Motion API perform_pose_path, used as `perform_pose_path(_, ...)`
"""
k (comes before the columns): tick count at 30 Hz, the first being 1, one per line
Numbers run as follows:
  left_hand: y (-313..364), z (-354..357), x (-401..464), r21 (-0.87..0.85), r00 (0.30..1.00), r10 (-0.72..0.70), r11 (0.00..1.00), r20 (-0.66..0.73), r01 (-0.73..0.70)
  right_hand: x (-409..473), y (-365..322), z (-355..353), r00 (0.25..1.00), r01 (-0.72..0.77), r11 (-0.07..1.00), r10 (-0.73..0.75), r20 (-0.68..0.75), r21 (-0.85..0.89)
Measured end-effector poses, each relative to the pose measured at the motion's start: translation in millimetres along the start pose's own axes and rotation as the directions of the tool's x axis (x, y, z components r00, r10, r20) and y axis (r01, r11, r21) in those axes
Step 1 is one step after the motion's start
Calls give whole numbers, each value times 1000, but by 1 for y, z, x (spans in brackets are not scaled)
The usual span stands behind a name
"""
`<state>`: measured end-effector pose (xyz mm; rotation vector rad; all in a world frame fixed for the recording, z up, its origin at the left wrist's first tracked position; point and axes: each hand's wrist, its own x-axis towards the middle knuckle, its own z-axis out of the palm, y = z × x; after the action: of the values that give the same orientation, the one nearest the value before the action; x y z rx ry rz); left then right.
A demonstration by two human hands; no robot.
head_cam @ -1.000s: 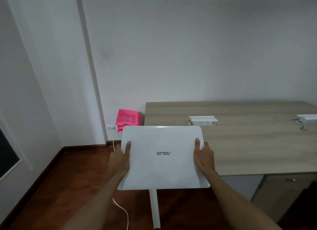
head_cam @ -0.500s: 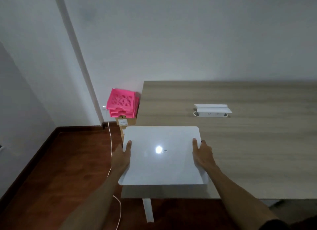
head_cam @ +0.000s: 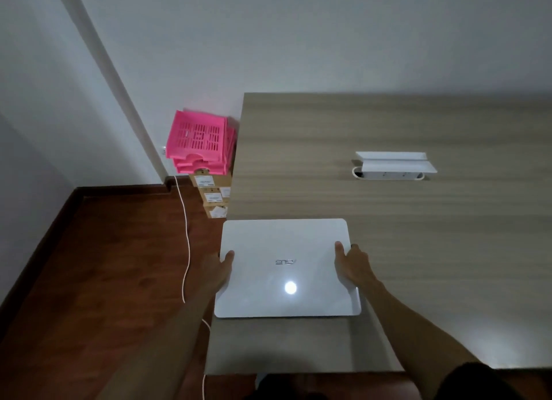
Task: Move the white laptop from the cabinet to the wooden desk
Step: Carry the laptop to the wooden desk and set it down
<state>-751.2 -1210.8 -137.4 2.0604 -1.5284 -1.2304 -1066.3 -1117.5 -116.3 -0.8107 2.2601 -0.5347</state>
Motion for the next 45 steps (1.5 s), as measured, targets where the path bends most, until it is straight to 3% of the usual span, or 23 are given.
perform_pose_path(9, 6, 11, 46, 117, 999, 10, 993, 35, -14, 46, -3, 24, 996, -81, 989, 84, 19, -122)
perform_pose_path(16, 7, 22, 55, 375, 996, 68, 926, -56, -42, 57, -10, 31, 1000, -19, 955, 17, -8, -298)
perform_pose_path(21, 4, 25, 61, 390, 984, 115, 919, -134, -54, 62, -6, 31, 999, 34, 881, -45, -13, -473)
perform_pose_path(23, 6, 27, 60, 361, 979, 123, 931, -162, -57, 64, -3, 32, 998, 44, 883, -56, -12, -467)
perform_pose_path(33, 6, 25, 60, 523, 966, 216, 845, -143, -112, 74, 5, 30, 998, 62, 926, -67, 2, -372)
perform_pose_path(37, 2, 25, 58, 542, 917, 382, 798, -114, -265, 73, 5, 30, 999, 48, 943, -49, 5, -330)
perform_pose_path(41, 4, 15, 66, 563, 982, 184, 817, -47, -126, 72, 4, 28, 1000, 13, 974, -10, 15, -225)
perform_pose_path(45, 4, 15, 67, 566, 979, 196, 813, -47, -136, 73, 6, 28, 1000, -7, 987, 9, 10, -160)
